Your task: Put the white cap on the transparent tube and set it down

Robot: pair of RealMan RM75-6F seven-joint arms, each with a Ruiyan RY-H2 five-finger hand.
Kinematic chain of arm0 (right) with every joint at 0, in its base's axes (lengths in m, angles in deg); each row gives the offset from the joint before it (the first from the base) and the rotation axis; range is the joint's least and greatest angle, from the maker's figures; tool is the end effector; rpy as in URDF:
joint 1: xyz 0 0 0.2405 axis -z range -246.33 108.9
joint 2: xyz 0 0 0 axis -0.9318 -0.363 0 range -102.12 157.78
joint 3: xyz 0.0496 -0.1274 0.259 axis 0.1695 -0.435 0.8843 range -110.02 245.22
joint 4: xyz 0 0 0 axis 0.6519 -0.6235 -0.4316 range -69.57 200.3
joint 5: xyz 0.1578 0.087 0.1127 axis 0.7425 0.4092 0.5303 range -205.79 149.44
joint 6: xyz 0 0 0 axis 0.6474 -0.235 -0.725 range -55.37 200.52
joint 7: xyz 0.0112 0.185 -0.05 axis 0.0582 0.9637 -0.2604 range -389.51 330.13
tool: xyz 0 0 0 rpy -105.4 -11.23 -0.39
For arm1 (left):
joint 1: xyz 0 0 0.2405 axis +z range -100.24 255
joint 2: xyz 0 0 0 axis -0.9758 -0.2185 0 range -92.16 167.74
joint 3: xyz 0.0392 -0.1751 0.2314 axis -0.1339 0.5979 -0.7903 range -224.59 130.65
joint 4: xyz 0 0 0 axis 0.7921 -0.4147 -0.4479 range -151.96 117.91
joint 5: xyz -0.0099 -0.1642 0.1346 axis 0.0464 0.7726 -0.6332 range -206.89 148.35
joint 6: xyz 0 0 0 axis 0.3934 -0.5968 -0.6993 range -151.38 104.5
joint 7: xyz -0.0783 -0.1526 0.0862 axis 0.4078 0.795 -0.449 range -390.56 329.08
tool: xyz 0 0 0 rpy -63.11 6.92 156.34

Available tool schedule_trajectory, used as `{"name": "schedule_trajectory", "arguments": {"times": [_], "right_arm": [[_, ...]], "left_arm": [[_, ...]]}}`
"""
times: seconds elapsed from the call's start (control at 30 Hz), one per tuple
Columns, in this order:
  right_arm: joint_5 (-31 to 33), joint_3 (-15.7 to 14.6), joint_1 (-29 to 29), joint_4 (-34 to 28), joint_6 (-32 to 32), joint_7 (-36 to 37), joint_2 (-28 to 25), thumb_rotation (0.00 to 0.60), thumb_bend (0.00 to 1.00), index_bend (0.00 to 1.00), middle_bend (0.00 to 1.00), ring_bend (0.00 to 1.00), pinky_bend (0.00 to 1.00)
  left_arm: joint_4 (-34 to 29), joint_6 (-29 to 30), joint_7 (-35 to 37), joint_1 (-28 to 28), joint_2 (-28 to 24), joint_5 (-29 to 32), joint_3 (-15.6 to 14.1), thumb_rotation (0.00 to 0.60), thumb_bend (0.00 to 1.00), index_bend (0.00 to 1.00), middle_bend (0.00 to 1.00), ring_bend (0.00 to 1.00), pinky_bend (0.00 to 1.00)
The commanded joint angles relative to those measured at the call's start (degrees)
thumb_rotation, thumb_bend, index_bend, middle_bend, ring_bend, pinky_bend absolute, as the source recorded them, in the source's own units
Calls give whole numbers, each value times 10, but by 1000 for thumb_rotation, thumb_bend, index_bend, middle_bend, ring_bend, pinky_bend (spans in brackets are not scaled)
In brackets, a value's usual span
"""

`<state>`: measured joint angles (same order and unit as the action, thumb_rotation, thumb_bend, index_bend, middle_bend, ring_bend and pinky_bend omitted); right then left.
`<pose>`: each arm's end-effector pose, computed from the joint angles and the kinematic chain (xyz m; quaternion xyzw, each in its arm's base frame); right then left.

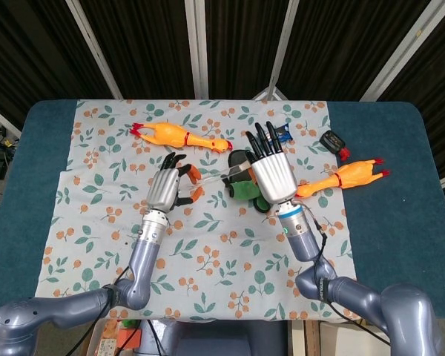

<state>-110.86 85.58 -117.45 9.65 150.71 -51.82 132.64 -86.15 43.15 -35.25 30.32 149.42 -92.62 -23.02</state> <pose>-0.0899 -0.4624 0.0009 0.6459 -0.1081 0.5132 0.5548 -0.0808 0.4420 -0.0785 -0.5495 -0.4854 -0.5637 0.3804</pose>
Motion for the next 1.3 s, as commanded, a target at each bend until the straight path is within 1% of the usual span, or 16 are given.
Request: {"name": "schedule_trajectory", "arguments": {"times": [0.03, 0.83, 1.3], "right_arm": [[1, 0, 0, 0, 0, 0, 0, 600, 412, 735, 227, 24, 5], [1, -3, 1, -2, 2, -1, 2, 600, 412, 735, 227, 25, 5], [-1, -5, 3, -11, 5, -3, 1, 600, 412, 734, 227, 24, 5]], "left_arm": [[0, 1, 0, 1, 1, 1, 0, 600, 795, 660, 663, 141, 0], [-2, 8, -9, -3, 17, 14, 13, 600, 796, 660, 663, 141, 0], [-7, 12, -28, -8, 25, 29, 26, 600, 796, 660, 663, 141, 0]]}}
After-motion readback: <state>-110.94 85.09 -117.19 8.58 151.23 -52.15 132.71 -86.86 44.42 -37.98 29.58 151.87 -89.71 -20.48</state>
